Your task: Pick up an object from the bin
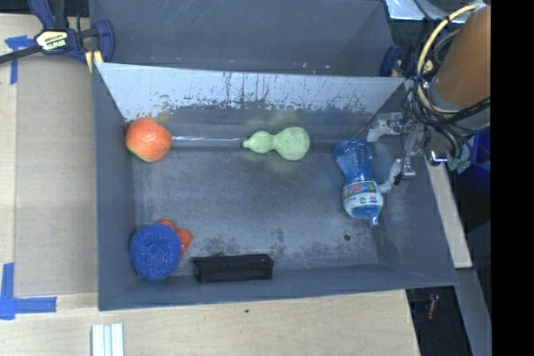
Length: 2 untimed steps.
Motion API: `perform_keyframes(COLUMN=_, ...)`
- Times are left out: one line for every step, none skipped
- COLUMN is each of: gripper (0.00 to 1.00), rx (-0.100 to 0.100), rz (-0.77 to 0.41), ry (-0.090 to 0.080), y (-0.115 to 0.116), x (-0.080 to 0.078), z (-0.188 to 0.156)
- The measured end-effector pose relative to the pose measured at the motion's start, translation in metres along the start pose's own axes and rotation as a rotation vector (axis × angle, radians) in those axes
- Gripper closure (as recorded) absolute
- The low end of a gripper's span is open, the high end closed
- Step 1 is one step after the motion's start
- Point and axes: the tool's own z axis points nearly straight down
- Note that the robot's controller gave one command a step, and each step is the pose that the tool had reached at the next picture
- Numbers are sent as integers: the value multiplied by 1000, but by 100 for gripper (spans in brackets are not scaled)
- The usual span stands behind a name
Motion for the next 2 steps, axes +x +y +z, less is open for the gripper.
perform_keyframes(gripper=0, rx=1, rz=-2, ry=-7, y=0, x=-2, z=-4)
perform_keyframes(gripper=0, rx=3, rz=176, ry=-16, y=12, x=26, z=22)
